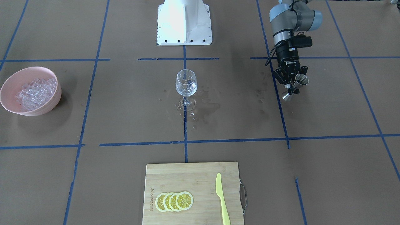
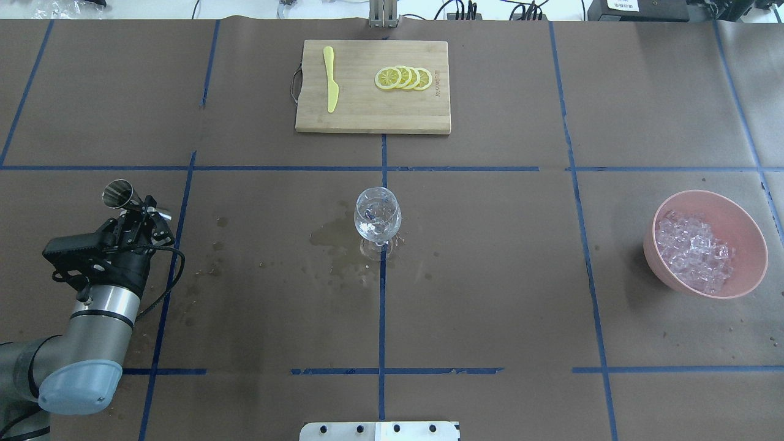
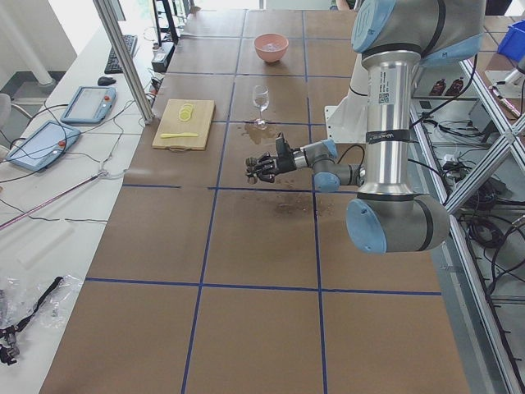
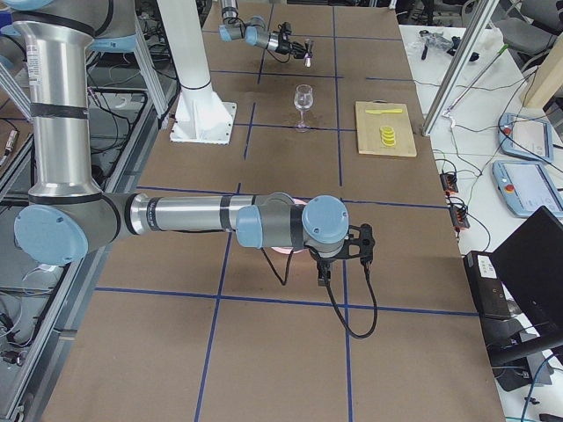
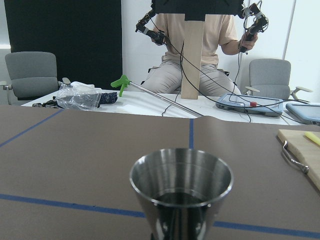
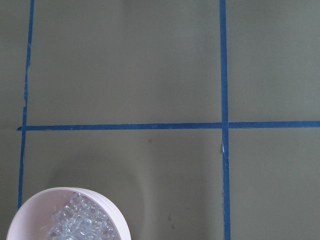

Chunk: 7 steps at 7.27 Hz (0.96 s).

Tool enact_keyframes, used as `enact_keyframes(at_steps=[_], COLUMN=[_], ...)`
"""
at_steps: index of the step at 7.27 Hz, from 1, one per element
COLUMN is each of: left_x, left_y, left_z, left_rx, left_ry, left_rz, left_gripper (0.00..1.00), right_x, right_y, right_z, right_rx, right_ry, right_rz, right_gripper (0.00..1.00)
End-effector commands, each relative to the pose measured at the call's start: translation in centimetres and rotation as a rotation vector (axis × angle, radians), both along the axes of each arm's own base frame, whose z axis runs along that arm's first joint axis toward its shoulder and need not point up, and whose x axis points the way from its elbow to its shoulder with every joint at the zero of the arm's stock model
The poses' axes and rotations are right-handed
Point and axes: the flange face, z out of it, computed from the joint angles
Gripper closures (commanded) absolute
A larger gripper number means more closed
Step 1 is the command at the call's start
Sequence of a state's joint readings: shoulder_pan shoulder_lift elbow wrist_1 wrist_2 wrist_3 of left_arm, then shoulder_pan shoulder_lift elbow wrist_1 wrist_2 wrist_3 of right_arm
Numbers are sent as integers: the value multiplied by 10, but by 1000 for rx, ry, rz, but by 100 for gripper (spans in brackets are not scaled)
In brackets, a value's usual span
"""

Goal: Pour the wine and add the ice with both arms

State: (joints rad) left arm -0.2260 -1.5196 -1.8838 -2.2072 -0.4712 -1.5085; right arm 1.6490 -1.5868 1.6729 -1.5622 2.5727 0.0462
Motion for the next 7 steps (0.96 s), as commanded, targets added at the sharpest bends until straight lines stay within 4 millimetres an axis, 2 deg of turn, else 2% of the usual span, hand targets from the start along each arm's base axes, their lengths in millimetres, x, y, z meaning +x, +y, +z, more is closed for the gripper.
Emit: enact_keyframes(at_steps=[1,2,3,5,6,7], left_x=[14,26,34,48,55,64], left_y=[-10,-19,-19,-20,-19,-18], left_z=[-62,-112,-128,-177,-190,-182], left_rx=[55,88,95,139,152,159], left_ry=[-31,60,47,54,47,-41], left_rz=[34,30,74,95,106,129], left_gripper=[100,100,100,100,100,100], right_x=[0,-2,-3,-3,-3,-3], right_y=[0,-1,-1,-1,-1,-1], right_z=[1,2,2,2,0,0], right_rx=[-2,-7,-7,-7,-2,-2], right_ry=[0,0,0,0,-2,-2], right_rz=[0,-4,-5,-5,-6,-6], right_gripper=[0,0,0,0,0,0])
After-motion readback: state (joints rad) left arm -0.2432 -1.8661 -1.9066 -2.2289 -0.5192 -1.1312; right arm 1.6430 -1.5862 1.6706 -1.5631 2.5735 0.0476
